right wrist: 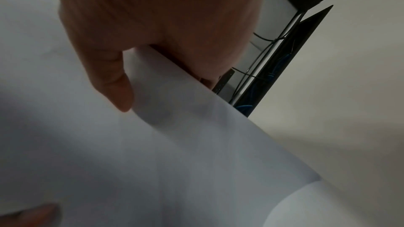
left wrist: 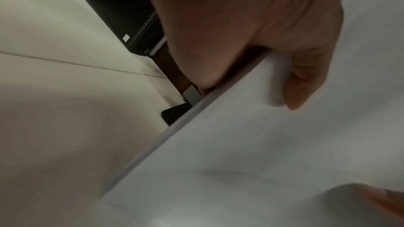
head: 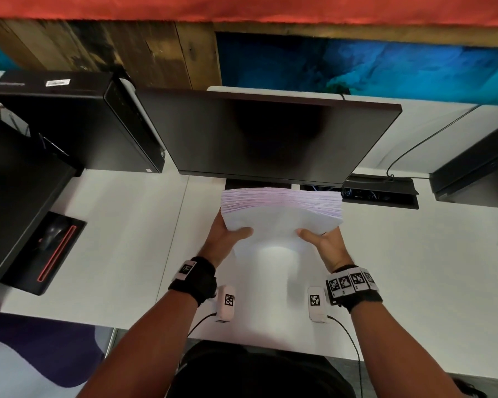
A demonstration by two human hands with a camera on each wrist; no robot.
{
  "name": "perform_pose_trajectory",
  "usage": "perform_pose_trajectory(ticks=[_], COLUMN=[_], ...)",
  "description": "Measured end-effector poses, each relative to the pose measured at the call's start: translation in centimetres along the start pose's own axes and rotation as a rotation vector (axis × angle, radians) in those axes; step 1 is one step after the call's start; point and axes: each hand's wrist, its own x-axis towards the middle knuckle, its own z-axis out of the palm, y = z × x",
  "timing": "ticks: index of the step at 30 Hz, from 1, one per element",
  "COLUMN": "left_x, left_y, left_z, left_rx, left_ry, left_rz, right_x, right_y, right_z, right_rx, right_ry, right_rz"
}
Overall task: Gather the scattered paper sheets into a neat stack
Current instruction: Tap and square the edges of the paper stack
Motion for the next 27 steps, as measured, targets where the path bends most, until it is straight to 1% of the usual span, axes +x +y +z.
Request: perform_pose_trajectory(ticks=[4, 7, 12, 15, 17, 19, 23, 27], left_x=[0.1, 0.1, -0.3, -0.9, -1.4, -1.7, -1.4, -1.2], left_y=[0.2, 0.0, -0.1, -0.3, -0.7, -1.3, -2.0, -1.8], left_z=[0.7, 1.0, 1.9, 2.7, 2.7, 2.7, 2.6, 2.1], left_rx=[-0.048, -0.11, -0.127, -0.141, -0.147, -0.152, -0.169, -0.15], left_ry=[0.05, 0.092, 0.185, 0.243, 0.266, 0.263, 0.236, 0.243], left_rz=[0.034, 0.054, 0.032, 0.079, 0.11, 0.105, 0.03, 0.029], right_x=[-0.2, -0.3, -1.1, -2.2, -3.0, -3.5, -3.2, -3.2], right_y=[-0.6, -0.5, 0.2, 0.0, 0.1, 0.7, 2.1, 2.0], right_z=[1.0, 1.7, 3.1, 4.1, 4.6, 4.9, 5.0, 4.9], right_rx=[-0.001, 0.03, 0.019, 0.044, 0.075, 0.078, 0.011, 0.035], right_ry=[0.024, 0.08, 0.124, 0.188, 0.204, 0.201, 0.207, 0.219], right_rz=[-0.008, -0.025, -0.049, -0.079, -0.103, -0.094, -0.027, -0.036])
